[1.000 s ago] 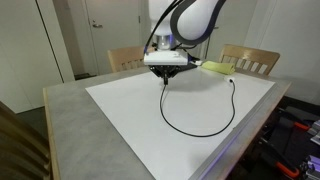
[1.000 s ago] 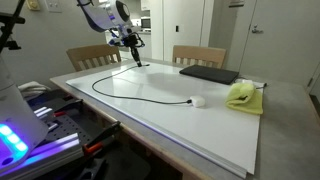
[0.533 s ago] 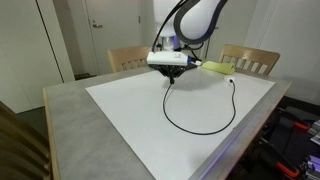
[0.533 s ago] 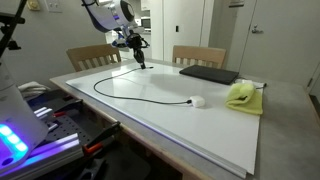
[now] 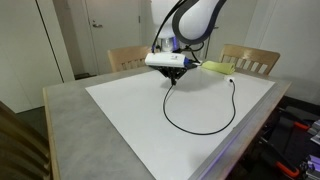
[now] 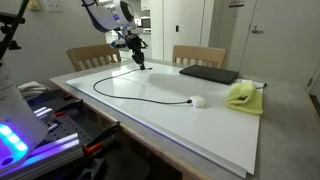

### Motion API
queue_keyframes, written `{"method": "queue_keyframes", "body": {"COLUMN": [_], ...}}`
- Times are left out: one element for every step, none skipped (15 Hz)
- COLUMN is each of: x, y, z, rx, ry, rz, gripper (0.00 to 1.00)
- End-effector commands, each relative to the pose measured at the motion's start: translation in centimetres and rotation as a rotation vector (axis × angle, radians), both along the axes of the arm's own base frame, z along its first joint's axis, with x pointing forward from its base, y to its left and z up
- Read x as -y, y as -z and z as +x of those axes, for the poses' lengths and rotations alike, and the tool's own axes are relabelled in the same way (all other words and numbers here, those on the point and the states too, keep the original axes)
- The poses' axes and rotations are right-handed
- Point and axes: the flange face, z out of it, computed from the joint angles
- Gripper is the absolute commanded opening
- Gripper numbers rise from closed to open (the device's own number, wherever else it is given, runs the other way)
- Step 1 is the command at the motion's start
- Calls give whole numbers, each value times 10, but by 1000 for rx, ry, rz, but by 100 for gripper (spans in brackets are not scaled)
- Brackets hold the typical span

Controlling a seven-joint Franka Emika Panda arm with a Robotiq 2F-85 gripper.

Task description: Put the charging cable in circular form.

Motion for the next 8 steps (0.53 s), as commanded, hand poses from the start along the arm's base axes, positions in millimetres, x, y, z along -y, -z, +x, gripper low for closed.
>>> {"method": "queue_keyframes", "body": {"x": [5,6,7,9,11,13,16,18], "y": [0,1,1,1,0,0,0,0], "z": [5,5,6,8,8,8,9,9], "rx": [-12,-9,-7,-2,2,8,15,20], "ry": [112,152,198,245,290,331,373,405], "rz": [-9,-17,-29,-36,-45,-54,-65,-68], "gripper": [1,1,1,1,1,1,1,1]}}
